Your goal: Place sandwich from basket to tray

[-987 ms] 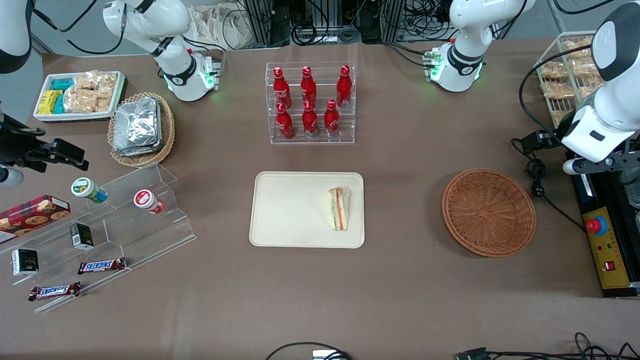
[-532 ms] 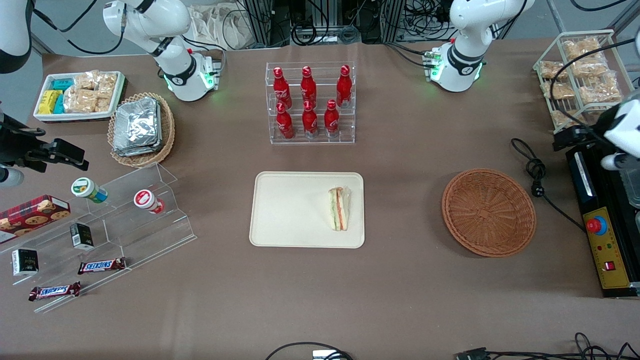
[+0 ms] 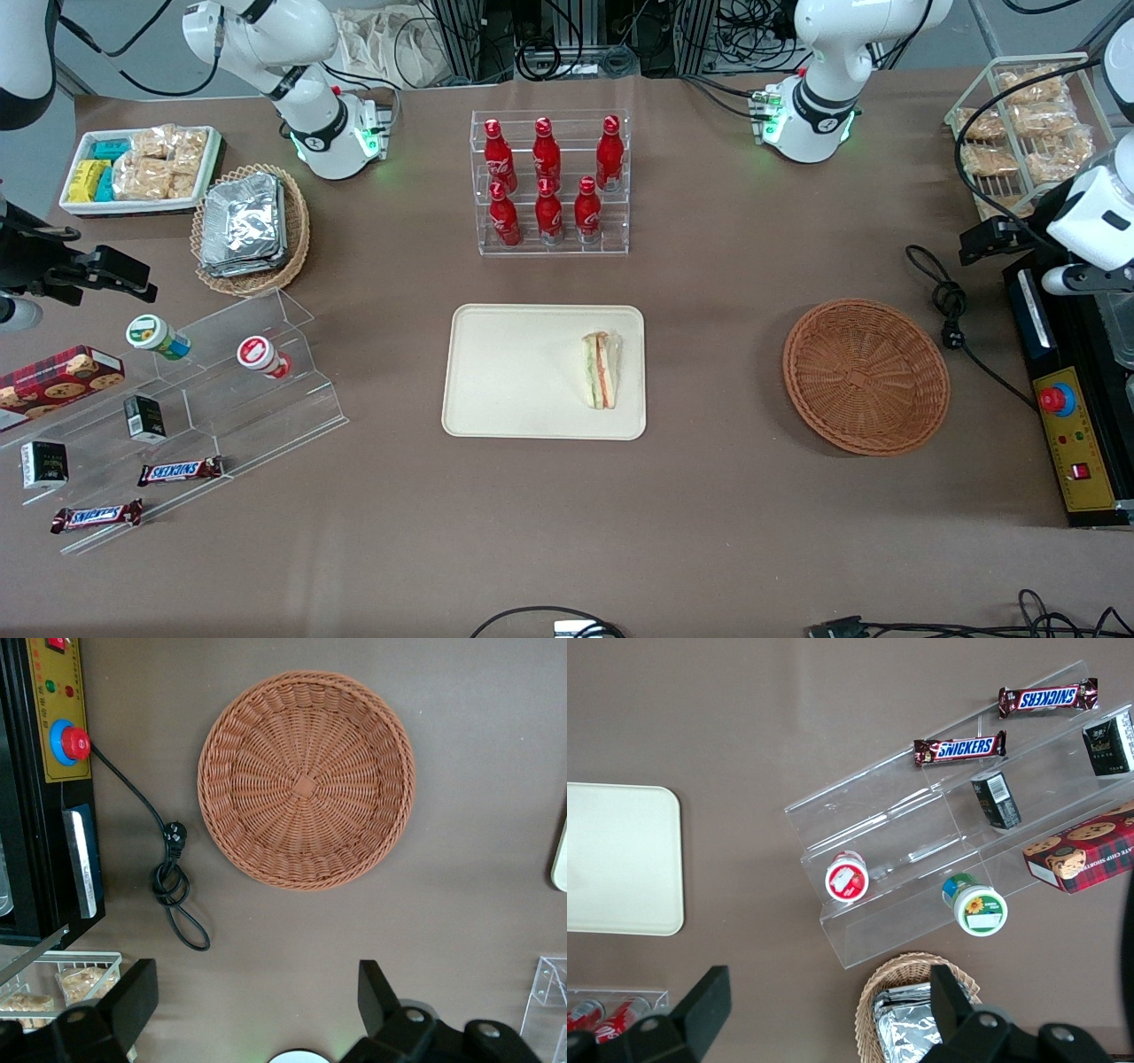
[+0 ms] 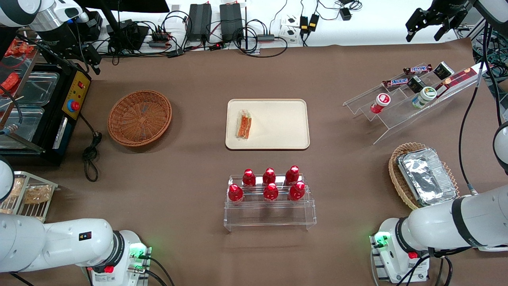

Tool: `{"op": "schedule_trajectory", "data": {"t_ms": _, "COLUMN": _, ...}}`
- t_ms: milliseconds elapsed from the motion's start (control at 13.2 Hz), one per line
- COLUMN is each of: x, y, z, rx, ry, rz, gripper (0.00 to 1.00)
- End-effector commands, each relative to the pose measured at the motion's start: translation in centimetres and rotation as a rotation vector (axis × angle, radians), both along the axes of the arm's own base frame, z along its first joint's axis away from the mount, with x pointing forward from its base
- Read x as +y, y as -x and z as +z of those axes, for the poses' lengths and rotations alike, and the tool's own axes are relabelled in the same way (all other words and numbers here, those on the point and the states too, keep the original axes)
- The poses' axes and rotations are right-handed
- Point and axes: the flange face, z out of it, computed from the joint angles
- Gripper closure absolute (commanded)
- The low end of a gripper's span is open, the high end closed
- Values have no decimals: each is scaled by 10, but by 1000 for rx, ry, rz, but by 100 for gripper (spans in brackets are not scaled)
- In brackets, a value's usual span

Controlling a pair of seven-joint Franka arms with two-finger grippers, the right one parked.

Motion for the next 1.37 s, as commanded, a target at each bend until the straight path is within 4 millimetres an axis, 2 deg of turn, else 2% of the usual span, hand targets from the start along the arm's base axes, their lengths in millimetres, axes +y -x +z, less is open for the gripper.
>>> {"op": "schedule_trajectory", "data": {"t_ms": 0, "x": -1, "y": -4, "z": 13, "rx": -29, "ry": -7, "rz": 18, "gripper": 0}}
{"op": "schedule_trajectory", "data": {"t_ms": 304, "x": -1, "y": -5, "z": 3, "rx": 2, "ry": -2, "rz": 14, "gripper": 0}}
{"op": "schedule_trajectory", "data": {"t_ms": 532, "x": -4, "y": -4, "z": 4, "rx": -6, "ry": -4, "rz": 9, "gripper": 0}}
{"op": "schedule_trajectory", "data": {"t_ms": 987, "x": -25, "y": 7, "z": 0, "rx": 4, "ry": 0, "rz": -17, "gripper": 0}}
{"op": "schedule_trajectory", "data": {"t_ms": 1291, "x": -26, "y": 4, "z": -3, "rx": 1, "ry": -1, "rz": -19, "gripper": 0}}
